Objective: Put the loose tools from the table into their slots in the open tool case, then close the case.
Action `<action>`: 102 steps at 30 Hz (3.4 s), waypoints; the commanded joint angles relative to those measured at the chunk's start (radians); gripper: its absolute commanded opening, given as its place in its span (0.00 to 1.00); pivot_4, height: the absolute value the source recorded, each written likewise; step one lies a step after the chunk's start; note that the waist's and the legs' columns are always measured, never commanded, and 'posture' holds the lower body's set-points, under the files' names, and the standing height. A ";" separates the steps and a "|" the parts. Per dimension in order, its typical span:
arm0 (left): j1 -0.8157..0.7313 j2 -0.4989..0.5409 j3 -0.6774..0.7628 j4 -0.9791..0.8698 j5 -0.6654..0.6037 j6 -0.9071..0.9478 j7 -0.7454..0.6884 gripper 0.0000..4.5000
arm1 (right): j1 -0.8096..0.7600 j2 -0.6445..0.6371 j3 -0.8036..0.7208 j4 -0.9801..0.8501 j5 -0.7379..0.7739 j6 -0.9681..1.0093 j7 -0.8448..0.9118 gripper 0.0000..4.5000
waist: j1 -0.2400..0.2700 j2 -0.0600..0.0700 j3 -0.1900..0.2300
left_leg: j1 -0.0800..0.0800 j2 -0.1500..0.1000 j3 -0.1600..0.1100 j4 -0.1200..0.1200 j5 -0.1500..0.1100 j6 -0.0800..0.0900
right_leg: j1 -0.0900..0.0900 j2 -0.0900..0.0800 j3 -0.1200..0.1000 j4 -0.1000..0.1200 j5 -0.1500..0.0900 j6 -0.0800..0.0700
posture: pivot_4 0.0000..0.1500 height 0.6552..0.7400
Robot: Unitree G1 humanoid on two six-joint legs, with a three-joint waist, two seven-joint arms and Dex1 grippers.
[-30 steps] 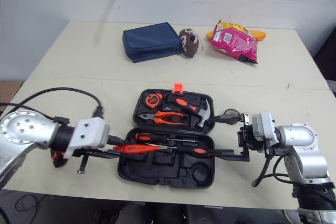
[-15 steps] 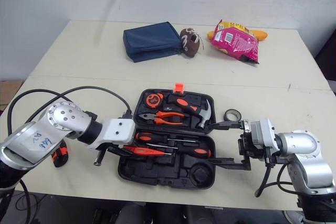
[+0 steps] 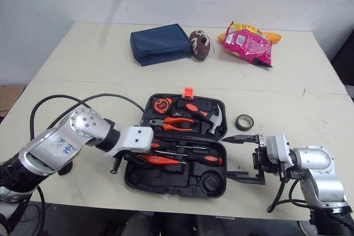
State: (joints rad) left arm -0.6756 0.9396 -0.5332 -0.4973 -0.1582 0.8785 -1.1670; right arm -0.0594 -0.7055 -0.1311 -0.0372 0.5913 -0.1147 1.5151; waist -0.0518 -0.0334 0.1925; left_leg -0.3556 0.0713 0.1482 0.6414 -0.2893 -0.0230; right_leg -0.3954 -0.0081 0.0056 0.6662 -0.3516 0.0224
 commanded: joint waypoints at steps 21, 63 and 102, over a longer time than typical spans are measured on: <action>0.006 0.062 -0.044 -0.019 0.061 0.058 0.016 0.07 | 0.063 -0.020 -0.046 -0.054 0.038 -0.043 0.005 1.00 | -0.004 0.000 0.000 | 0.003 0.001 0.000 0.005 0.000 0.000 | 0.002 0.000 0.000 0.007 -0.001 -0.001 | 1.00 1.00; 0.391 -0.232 0.387 0.108 -0.145 -0.377 0.162 0.02 | 0.012 -0.016 -0.024 -0.046 0.026 -0.008 -0.013 1.00 | 0.001 0.000 -0.001 | 0.001 0.000 -0.001 0.006 -0.001 0.002 | 0.001 -0.001 0.000 0.006 0.000 0.000 | 1.00 1.00; 0.572 -0.244 0.604 0.136 -0.250 -0.620 0.171 0.02 | -0.001 -0.088 -0.144 0.047 0.014 -0.037 -0.051 1.00 | -0.003 0.003 -0.006 | 0.002 0.001 -0.001 0.004 -0.003 0.003 | 0.002 -0.001 -0.001 0.005 0.000 0.000 | 1.00 1.00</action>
State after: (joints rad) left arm -0.1149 0.6866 -0.0126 -0.3126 -0.3466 0.2776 -0.9971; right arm -0.0608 -0.7692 -0.2122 0.0045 0.5933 -0.1306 1.4536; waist -0.0544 -0.0300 0.1868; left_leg -0.3539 0.0721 0.1472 0.6454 -0.2925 -0.0198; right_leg -0.3935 -0.0091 0.0046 0.6701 -0.3519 0.0223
